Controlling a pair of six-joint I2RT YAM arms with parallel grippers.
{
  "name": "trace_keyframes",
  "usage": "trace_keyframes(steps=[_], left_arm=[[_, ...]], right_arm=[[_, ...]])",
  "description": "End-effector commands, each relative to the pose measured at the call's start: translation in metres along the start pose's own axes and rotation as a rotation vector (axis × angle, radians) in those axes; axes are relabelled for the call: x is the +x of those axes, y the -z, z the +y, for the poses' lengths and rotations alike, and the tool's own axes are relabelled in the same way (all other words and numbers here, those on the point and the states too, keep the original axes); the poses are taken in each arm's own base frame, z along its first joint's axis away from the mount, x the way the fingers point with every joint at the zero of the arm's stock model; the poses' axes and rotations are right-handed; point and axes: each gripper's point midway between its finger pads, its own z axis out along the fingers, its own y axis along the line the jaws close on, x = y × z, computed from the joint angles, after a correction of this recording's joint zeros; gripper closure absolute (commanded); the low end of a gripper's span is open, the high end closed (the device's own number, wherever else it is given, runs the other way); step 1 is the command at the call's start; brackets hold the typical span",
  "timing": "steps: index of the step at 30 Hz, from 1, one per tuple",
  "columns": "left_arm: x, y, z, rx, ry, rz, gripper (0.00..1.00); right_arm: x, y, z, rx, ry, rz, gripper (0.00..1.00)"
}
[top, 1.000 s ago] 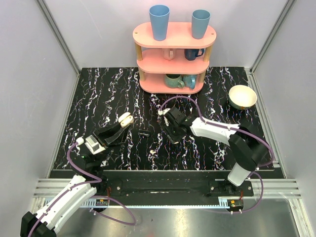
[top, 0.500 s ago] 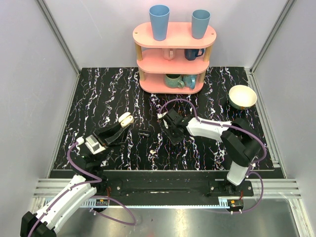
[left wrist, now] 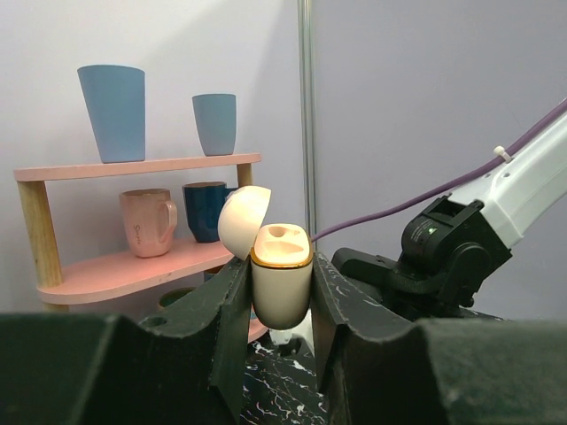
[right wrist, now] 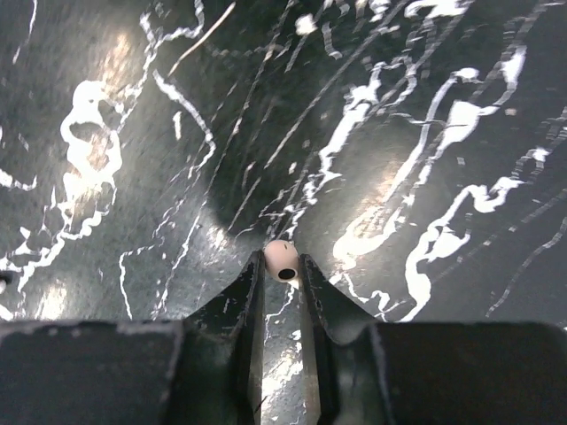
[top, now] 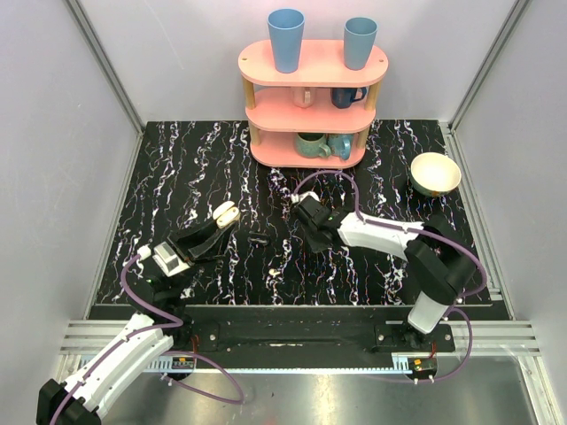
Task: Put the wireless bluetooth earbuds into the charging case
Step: Adjust the right earbud at the center of the board.
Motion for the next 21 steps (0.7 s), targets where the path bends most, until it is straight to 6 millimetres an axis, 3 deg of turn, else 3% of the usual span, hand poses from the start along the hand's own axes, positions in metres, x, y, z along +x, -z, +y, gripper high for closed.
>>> trace_keyframes(steps=[1, 9, 15, 21], left_arm=[[-0.020, -0.007, 0.000, 0.001, -0.001, -0.058, 1.00], [-0.022, -0.006, 0.001, -0.008, -0.004, -0.065, 1.00], [-0.022, -0.005, 0.001, -0.011, -0.005, -0.064, 1.00], [-0.023, -0.005, 0.003, -0.020, -0.010, -0.065, 1.00]], right_arm=[[-0.024, 0.018, -0.027, 0.206, -0.183, -0.145, 0.97], [-0.012, 0.008, -0.057, 0.578, -0.203, -0.190, 0.98], [-0.003, -0.007, -0.050, 0.747, -0.151, -0.184, 0.96], [0.000, -0.015, -0.028, 0.677, -0.156, -0.199, 0.89]])
